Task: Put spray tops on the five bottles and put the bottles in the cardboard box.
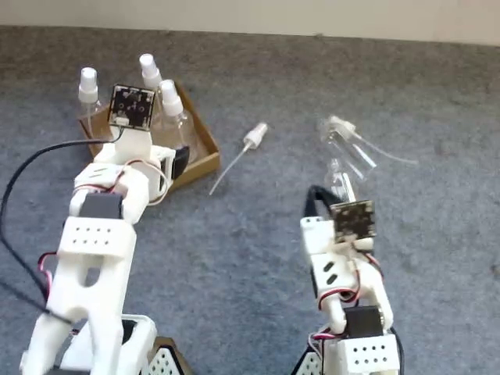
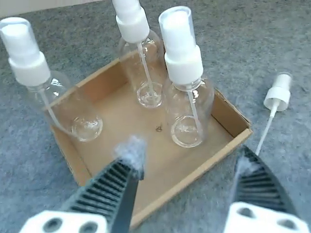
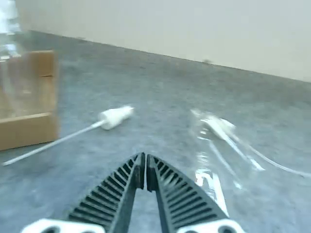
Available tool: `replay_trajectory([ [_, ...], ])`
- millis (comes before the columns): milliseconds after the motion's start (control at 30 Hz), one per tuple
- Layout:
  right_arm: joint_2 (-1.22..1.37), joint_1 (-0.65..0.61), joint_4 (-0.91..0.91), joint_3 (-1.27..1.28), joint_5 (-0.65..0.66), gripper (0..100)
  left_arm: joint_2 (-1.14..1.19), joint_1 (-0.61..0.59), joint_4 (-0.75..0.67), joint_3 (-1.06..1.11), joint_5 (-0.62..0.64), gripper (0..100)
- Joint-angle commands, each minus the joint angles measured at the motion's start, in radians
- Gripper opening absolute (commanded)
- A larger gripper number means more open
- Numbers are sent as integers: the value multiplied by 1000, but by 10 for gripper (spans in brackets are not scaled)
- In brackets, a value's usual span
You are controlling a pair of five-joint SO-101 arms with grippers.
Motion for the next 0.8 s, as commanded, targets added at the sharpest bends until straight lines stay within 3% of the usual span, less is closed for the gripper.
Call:
replay_trajectory([
  [0, -13, 124, 27, 171, 11, 10, -128, 21, 97, -13, -9, 253],
  [233, -13, 404, 105, 171, 11, 10, -171, 143, 199, -22, -9, 252],
  [467, -13, 639, 217, 171, 11, 10, -124, 363, 402, -200, -3, 252],
  [767, -13, 958, 369, 171, 11, 10, 130, 575, 434, -437, 115, 252],
])
